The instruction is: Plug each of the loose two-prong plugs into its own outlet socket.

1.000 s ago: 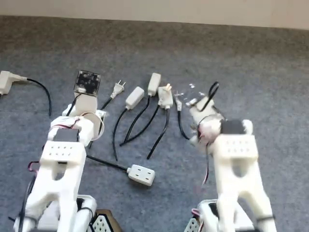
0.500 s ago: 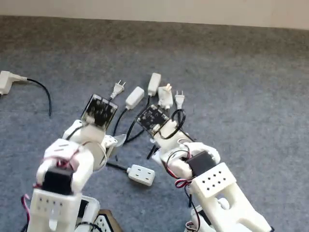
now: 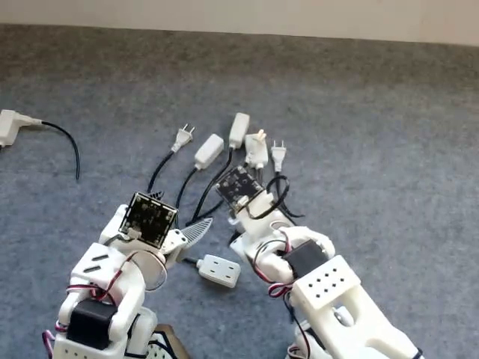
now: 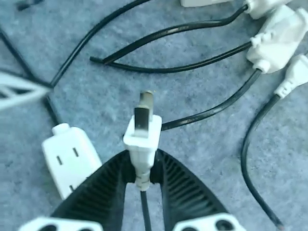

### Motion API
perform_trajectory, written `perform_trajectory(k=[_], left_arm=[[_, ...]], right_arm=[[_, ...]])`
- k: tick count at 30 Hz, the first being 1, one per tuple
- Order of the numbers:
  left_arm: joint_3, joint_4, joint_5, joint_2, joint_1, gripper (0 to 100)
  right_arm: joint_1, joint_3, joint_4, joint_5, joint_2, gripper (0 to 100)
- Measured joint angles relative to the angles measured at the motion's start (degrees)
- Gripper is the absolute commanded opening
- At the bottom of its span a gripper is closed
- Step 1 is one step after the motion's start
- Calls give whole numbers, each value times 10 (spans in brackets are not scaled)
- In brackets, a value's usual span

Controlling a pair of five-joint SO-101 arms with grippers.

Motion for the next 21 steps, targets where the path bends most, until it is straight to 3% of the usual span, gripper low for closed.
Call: perform_trajectory(k=[6, 21], left_arm=[[4, 1, 9, -2, 3, 337], [88, -65, 11, -2, 38, 337]], right_arm=[[-55, 0, 0, -2, 0, 6], [-78, -36, 63, -2, 0, 6]])
